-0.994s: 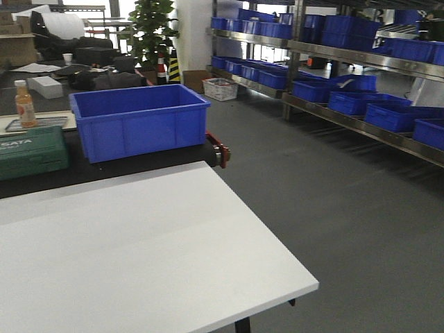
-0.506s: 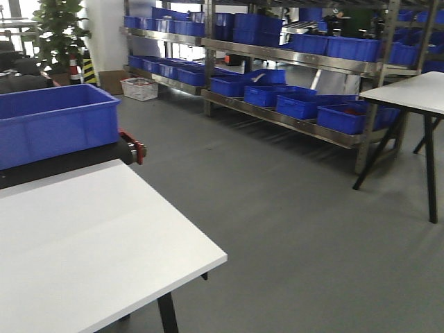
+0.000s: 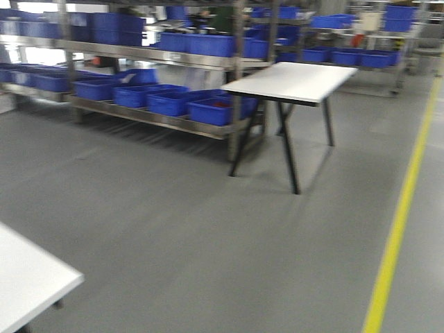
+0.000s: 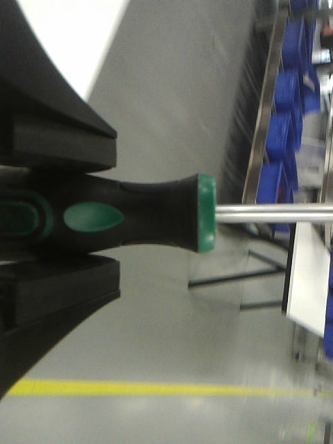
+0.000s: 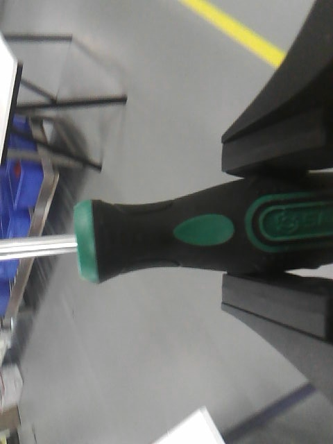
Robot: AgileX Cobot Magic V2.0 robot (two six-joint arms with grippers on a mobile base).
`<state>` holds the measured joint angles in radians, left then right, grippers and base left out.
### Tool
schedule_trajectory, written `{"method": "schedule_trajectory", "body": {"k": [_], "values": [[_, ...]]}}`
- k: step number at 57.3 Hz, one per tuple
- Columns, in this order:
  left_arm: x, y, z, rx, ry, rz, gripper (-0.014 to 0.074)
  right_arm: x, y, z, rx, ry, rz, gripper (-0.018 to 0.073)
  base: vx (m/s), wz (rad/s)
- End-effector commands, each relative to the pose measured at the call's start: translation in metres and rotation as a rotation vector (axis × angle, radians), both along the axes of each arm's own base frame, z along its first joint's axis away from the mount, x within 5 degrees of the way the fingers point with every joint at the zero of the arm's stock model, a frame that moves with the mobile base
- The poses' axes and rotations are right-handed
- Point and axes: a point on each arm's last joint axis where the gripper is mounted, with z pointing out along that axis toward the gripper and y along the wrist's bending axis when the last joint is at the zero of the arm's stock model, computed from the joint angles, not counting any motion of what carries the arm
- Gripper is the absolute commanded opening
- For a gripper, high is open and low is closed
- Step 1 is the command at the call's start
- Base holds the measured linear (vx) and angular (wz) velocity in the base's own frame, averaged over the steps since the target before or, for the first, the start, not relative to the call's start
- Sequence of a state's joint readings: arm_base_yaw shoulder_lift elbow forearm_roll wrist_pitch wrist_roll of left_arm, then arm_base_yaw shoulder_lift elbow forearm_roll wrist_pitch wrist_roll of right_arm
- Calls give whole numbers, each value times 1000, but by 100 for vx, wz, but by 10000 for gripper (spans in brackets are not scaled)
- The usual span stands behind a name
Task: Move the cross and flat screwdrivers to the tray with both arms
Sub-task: 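Hold both screwdrivers while the base drives to the conveyor station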
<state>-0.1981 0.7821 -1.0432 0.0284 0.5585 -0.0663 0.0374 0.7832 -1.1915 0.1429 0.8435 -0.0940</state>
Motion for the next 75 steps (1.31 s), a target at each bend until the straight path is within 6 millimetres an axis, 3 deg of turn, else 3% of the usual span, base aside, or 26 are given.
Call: {"method": "schedule_trajectory", "body": {"k": [1,36,75], "values": [[-7,0,22,-42,-141,-8,-1,-1,-1,17,5,-124,-7,-9,14,-81],[-6,0,22,-41,-139,-8,-1,-1,-1,17,6,-124,-7,-9,22,-53],[-6,0,22,-41,-139,-8,-1,-1,-1,17,6,-124,-7,-9,40,4]]}}
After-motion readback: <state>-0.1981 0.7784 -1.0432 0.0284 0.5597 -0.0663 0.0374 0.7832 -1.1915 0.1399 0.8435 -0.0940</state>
